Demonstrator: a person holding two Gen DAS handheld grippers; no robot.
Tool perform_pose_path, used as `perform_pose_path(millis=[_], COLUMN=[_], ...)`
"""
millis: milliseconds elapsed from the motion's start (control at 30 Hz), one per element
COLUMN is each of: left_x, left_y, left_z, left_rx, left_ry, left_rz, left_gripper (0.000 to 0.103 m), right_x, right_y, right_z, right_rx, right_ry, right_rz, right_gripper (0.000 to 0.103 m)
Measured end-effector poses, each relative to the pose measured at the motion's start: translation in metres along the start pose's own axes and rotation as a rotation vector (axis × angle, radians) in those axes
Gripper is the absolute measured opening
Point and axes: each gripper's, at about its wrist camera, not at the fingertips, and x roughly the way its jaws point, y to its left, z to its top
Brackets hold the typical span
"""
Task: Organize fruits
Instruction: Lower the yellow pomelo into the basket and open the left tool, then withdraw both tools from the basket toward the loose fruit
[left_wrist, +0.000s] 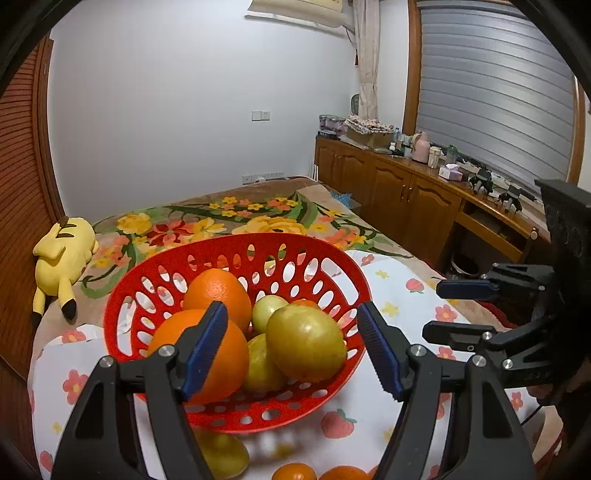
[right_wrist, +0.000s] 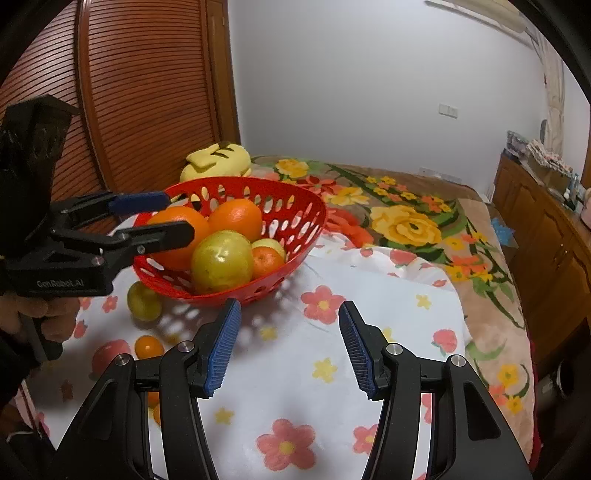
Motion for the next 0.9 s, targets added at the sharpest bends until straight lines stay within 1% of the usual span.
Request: perform_pose_path(millis=[300,500,633,900], left_x=[-0.029,-0.043,-0.043,-0.027], left_y=[0.019,0.041,0.052,0.064], left_z=[-0.021,-0.048,-0.067,-0.099], left_rx=[-0.024,-0.045,-0.051,-0.089], left_ry=[-0.01,0.007,0.029,0.071], left_rz=[0.022,0.046,0.062,0.051], left_gripper=[0.074,0.075,0.076,0.076], right_x=[-0.01,-0.011,-0.01,-0.014], right_y=[0.02,0.034,0.044,0.07], right_z=[-0.012,-0.031,-0.044,-0.06], right_rx=[0.031,0.093,0.126,0.144], right_ry=[-0.008,-0.003,0.012,0.029], right_rz=[0.017,0.028,0.035,0.033], right_gripper=[0.056,0.056,0.056,0.056])
